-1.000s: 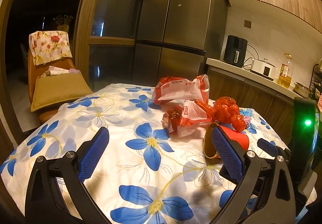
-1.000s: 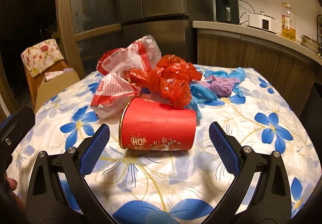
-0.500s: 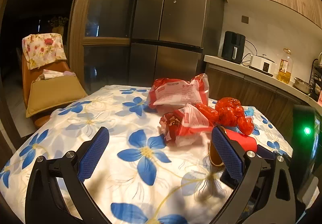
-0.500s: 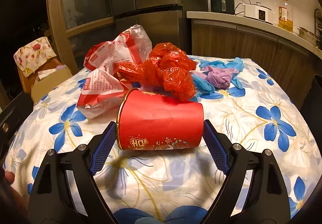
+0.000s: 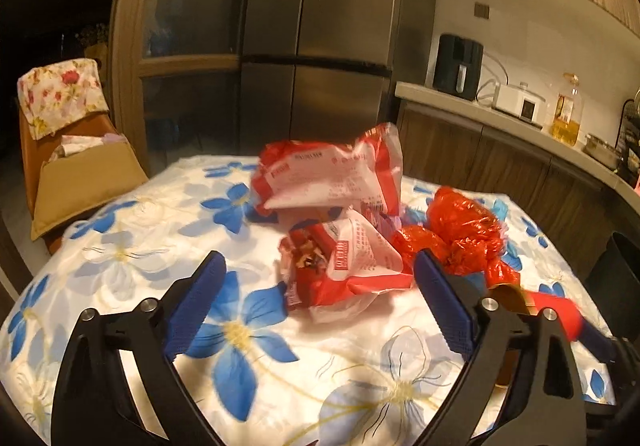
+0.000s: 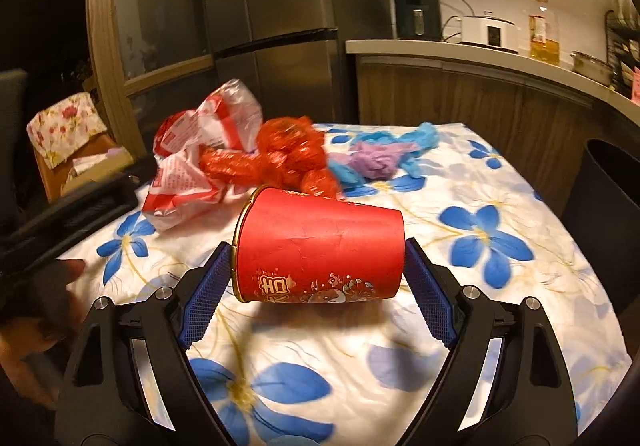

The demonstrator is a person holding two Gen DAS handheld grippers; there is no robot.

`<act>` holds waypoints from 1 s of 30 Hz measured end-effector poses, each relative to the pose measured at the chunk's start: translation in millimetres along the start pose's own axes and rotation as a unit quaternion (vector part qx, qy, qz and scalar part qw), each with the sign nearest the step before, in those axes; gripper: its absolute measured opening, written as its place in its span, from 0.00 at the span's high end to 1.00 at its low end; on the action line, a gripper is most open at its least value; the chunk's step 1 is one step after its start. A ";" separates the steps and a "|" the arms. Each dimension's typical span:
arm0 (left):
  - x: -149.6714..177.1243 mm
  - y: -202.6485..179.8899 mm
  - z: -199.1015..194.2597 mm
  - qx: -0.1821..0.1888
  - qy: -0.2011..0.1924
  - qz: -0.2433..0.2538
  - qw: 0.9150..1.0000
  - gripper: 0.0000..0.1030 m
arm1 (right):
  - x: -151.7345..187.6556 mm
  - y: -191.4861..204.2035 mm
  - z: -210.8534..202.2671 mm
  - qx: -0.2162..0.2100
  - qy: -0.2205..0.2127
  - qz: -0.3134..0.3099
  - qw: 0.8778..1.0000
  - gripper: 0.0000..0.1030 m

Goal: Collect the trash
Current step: 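Grasp the red paper cup with the right tool while the left tool grasps the red-and-white printed bag, then lift the red cup and printed bag and carry both over the black bin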

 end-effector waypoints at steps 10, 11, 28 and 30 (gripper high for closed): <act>11.3 -2.2 30.8 -0.016 0.058 0.002 0.998 0.70 | -4.8 -21.1 -16.8 0.007 -0.017 0.015 1.000 0.19; 12.1 -1.4 31.8 -0.018 0.061 0.001 0.998 0.81 | -4.7 -22.3 -17.7 0.007 -0.017 0.015 1.000 0.19; 17.1 -18.7 -50.0 0.030 0.000 -0.018 0.999 1.00 | -3.6 -38.3 -44.3 0.018 -0.030 0.013 0.999 0.19; 16.6 -24.1 -60.5 0.038 -0.006 -0.018 0.999 1.00 | -3.7 -42.9 -50.1 0.022 -0.034 0.012 0.999 0.19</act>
Point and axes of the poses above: each gripper's, at about its wrist camera, not at the fingertips, and z roughly the way its jaws point, y to its left, x to its underside, the point moved 5 cm from there along z, roughly the way its jaws point, and after that the axes turned 5 degrees about -z, right-handed, at the moved point
